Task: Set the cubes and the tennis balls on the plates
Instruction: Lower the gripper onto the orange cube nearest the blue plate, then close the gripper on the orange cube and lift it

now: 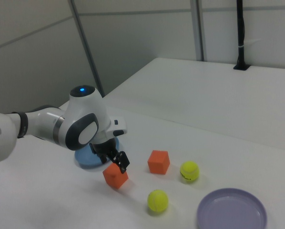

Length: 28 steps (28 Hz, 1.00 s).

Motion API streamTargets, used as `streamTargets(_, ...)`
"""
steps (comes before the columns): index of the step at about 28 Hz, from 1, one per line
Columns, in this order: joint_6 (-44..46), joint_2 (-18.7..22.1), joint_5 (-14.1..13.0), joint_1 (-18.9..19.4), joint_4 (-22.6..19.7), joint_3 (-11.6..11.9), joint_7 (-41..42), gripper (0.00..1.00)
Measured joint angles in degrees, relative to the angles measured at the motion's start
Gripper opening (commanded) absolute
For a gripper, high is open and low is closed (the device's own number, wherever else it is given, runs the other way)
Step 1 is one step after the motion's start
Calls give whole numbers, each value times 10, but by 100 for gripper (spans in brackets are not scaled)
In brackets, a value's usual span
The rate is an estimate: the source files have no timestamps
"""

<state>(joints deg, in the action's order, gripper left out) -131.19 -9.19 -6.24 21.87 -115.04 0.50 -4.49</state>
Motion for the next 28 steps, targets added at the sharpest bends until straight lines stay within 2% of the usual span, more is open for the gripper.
streamTargets(11, -26, -31, 0, 0, 0, -24, 0, 100)
streamTargets(28, -59, -63, 0, 0, 0, -27, 5, 100)
